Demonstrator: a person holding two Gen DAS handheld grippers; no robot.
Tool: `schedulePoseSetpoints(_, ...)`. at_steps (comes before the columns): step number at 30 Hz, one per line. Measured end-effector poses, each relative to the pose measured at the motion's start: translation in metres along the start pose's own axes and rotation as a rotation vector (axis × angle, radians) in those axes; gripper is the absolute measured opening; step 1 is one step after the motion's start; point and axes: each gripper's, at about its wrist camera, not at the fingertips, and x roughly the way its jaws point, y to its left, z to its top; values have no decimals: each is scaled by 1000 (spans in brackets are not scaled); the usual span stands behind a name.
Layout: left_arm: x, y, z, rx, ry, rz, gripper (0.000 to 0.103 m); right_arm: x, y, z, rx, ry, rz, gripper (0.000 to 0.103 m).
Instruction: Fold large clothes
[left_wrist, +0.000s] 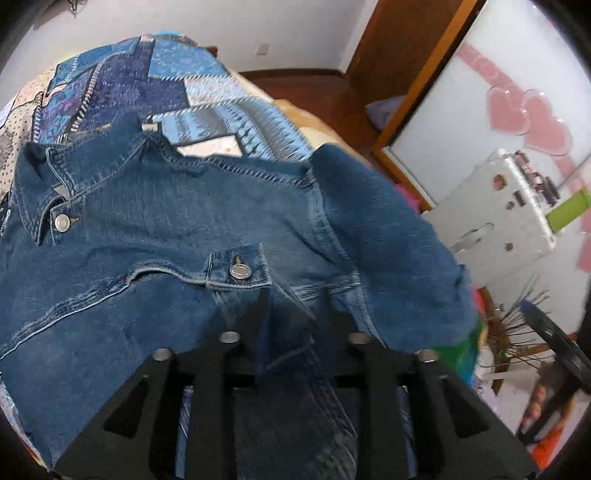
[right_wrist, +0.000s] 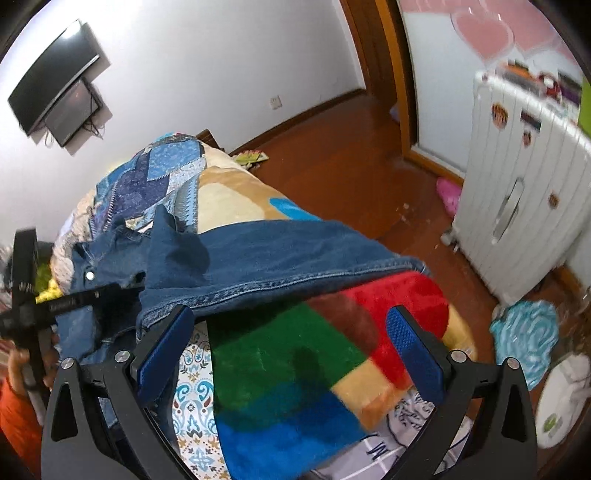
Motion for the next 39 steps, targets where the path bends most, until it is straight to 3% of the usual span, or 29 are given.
schedulePoseSetpoints(1, -10, 1, 2, -1, -25, 7, 57, 2, -3, 1, 14, 8, 20, 103)
schedulePoseSetpoints(2, -15, -2, 2, -2, -49, 18, 63, 5, -7, 5, 41, 24, 51, 103)
schedulePoseSetpoints(6, -61, 0, 4, -4, -156, 78, 74, 15, -11, 16, 57, 57, 69, 103)
schedulePoseSetpoints(10, -98, 21, -4, -5, -231, 215, 91, 37, -17, 23, 95, 129, 145, 103)
schedulePoseSetpoints(13, -109, 45, -22, -22, -244, 321, 92, 59, -30, 25, 167, 192, 199, 103)
schedulePoseSetpoints(16, -114, 75, -47, -50, -204, 404, 92, 83, -43, 25, 252, 262, 240, 103)
schedulePoseSetpoints(18, -113, 93, -62, -86, -181, 420, 92, 95, -50, 24, 303, 294, 270, 103)
schedulePoseSetpoints(23, -114, 134, -105, -230, -140, 424, 92, 114, -58, 33, 340, 276, 276, 102)
schedulePoseSetpoints(25, -117, 143, -118, -279, -144, 418, 92, 122, -60, 37, 335, 267, 236, 91)
schedulePoseSetpoints(27, -120, 149, -126, -310, -147, 411, 92, 133, -59, 41, 270, 257, 123, 53)
schedulePoseSetpoints(30, -124, 158, -136, -348, -153, 420, 92, 135, -61, 46, 228, 243, 38, 27)
schedulePoseSetpoints(32, -124, 163, -139, -354, -151, 428, 92, 127, -58, 52, 201, 219, 3, 17)
schedulePoseSetpoints(36, -126, 167, -144, -353, -159, 432, 92, 95, -42, 73, 114, 125, -35, 11)
schedulePoseSetpoints(39, -129, 168, -147, -357, -175, 418, 92, 54, -19, 97, 63, 15, -14, 10)
